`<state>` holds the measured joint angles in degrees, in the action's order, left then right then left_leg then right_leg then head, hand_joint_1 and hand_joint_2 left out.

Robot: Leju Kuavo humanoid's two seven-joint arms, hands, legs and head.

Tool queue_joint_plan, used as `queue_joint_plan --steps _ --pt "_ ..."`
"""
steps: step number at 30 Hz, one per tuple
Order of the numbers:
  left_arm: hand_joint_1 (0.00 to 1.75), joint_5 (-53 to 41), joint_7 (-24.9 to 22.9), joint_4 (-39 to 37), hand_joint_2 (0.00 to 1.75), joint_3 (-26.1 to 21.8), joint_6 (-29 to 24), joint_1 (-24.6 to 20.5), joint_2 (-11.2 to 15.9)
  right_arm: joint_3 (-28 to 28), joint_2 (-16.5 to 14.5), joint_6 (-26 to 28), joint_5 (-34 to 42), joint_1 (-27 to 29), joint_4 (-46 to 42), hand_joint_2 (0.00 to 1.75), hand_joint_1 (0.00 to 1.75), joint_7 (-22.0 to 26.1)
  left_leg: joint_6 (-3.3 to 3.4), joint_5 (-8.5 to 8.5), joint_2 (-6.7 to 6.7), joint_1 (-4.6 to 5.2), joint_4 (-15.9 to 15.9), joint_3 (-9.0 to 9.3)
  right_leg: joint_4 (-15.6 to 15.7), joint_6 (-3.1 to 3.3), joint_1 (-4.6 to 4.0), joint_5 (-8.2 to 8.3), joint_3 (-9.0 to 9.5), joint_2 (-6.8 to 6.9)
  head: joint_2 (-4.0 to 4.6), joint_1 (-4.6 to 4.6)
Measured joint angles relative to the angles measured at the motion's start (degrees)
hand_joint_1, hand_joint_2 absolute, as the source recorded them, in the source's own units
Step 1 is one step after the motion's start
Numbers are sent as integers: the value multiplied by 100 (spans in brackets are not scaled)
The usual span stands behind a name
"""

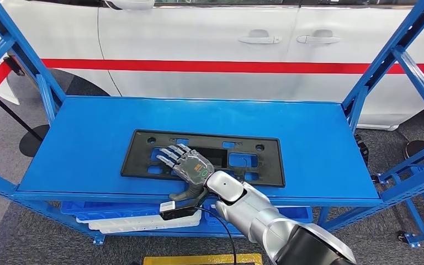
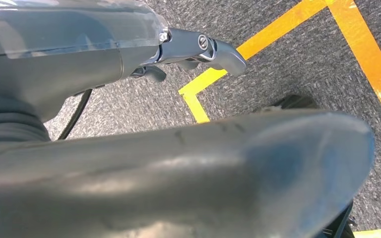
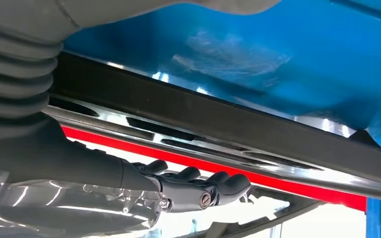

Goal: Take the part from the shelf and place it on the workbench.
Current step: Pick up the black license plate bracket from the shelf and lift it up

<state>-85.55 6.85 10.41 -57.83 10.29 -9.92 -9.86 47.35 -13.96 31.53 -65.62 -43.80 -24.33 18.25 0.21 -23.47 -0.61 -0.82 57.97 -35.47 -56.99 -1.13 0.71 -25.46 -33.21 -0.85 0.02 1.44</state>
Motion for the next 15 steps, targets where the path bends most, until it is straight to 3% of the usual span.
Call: queue_joint_plan --steps 7,11,15 --pt "0 1 2 -1 0 -2 -8 0 -1 -115 -22 4 -11 0 -17 175 0 -16 -1 0 0 0 -1 8 0 0 0 -1 7 0 0 0" --pt "0 3 2 -1 0 -2 -21 0 -1 -129 -44 104 -179 0 -24 175 174 -156 -1 -1 0 0 -1 12 0 1 0 -2 11 0 0 0" --pt "0 6 2 -1 0 -5 -55 1 -2 -130 -51 308 -529 9 -22 175 175 -458 -1 -1 0 0 -1 13 0 1 0 -2 11 0 0 0"
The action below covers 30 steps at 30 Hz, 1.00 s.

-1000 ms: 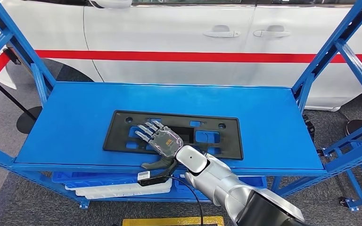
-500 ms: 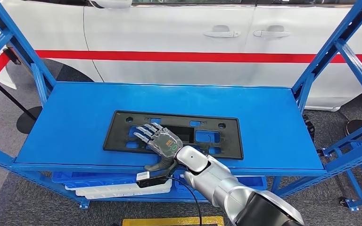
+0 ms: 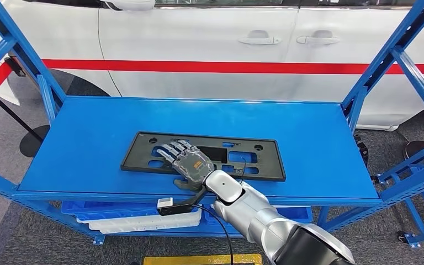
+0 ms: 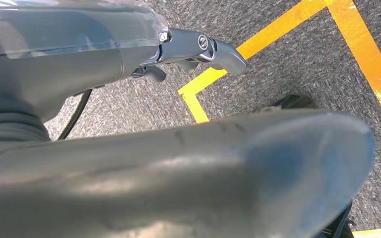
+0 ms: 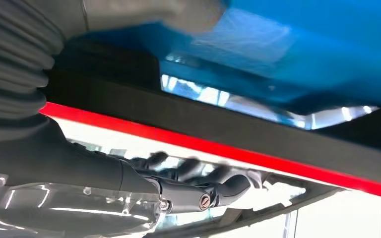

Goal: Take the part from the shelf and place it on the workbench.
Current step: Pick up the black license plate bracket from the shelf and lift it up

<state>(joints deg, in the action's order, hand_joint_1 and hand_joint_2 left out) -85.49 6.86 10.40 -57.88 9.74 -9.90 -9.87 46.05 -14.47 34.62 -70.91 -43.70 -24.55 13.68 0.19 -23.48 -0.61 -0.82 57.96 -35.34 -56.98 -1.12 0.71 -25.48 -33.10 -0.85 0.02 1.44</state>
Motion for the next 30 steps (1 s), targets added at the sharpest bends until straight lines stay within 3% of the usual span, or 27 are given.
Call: queue_joint_plan --steps 5,12,26,30 --pt "0 0 -3 0 0 -5 -26 0 -1 0 0 445 -478 35 14 175 175 -362 0 0 0 0 1 -1 0 -1 0 1 0 0 0 0" --pt "0 -3 -22 0 0 -17 -32 -4 -1 -113 9 576 -1147 86 -218 175 175 -755 -4 -3 0 0 1 -1 0 3 0 -2 -2 -1 0 0" --pt "0 -32 -13 0 0 -23 -51 -8 -1 -283 41 578 -1477 269 -571 175 175 -837 -5 -4 1 0 0 -1 0 4 0 -4 -3 -1 0 0" --pt "0 -64 190 0 175 -23 -139 -8 0 -319 46 578 -1538 313 -633 175 175 -794 -5 -4 1 0 0 -2 0 4 0 -4 -3 -2 0 0"
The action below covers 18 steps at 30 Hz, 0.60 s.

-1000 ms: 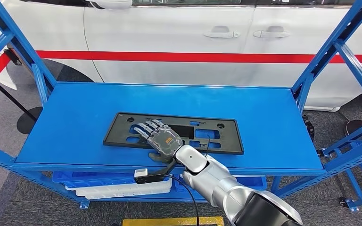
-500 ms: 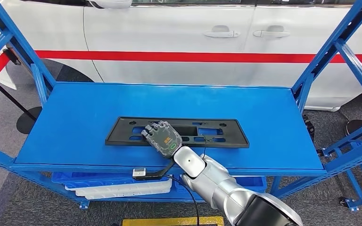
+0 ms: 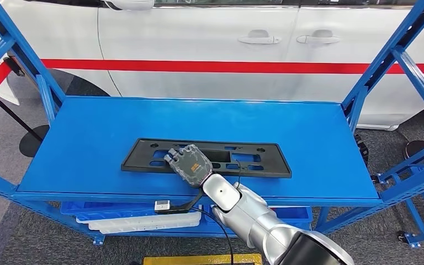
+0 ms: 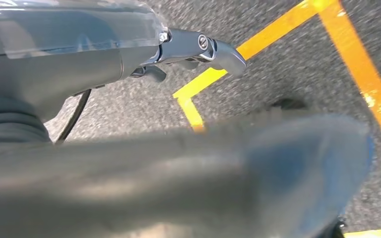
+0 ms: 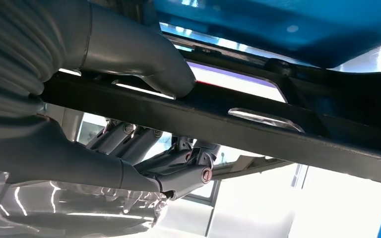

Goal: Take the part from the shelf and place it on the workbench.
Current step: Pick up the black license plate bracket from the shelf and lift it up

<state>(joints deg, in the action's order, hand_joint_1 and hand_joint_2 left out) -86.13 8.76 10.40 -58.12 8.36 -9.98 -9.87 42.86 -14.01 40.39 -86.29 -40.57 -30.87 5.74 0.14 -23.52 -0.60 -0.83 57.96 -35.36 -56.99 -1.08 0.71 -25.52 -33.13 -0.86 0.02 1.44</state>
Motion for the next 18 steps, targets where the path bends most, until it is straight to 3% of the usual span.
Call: queue_joint_plan --steps 9,18 --pt "0 -312 431 0 175 133 -273 -21 6 -106 26 -2 -134 66 -157 175 175 111 0 0 0 0 0 0 0 0 0 0 -1 0 0 0" --pt "0 -352 479 1 175 361 -195 -44 21 -112 50 -4 -206 96 -266 175 175 95 0 0 0 0 0 -1 0 0 0 0 -1 0 0 0"
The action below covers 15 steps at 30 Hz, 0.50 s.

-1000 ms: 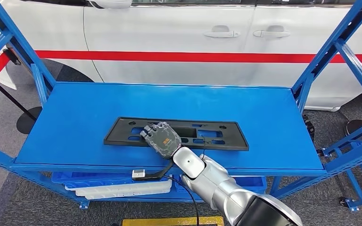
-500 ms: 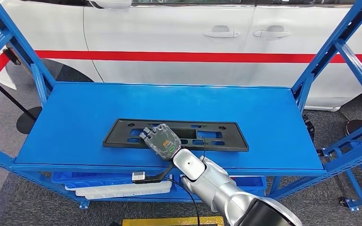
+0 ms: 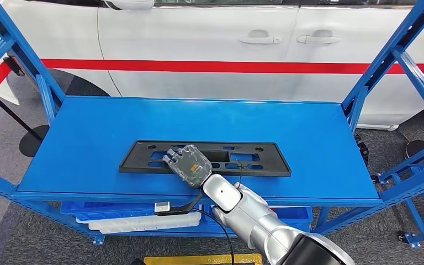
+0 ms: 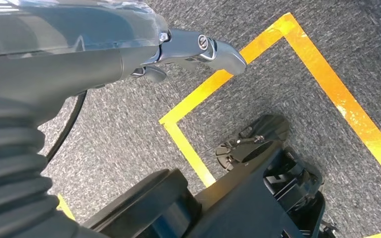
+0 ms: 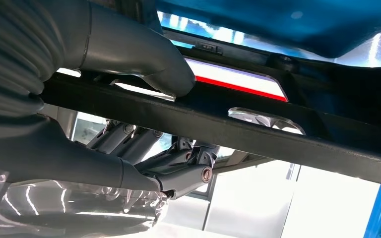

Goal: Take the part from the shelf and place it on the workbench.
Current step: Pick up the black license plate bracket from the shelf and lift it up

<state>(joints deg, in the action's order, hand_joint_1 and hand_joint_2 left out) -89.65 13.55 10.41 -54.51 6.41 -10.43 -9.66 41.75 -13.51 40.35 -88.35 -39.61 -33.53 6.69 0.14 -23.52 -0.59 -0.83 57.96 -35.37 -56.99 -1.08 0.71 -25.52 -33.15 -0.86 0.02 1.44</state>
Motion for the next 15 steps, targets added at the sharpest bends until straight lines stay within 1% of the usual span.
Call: queue_joint_plan --steps 7,15 --pt "0 31 -125 0 175 66 22 -3 0 0 6 0 -2 3 -3 175 175 -2 0 0 0 0 0 -1 0 0 0 0 -1 0 0 0" --pt "0 109 -145 0 175 68 -1 -12 0 0 22 0 -2 16 -47 175 175 -3 0 0 0 0 0 -1 0 0 0 0 0 0 0 0"
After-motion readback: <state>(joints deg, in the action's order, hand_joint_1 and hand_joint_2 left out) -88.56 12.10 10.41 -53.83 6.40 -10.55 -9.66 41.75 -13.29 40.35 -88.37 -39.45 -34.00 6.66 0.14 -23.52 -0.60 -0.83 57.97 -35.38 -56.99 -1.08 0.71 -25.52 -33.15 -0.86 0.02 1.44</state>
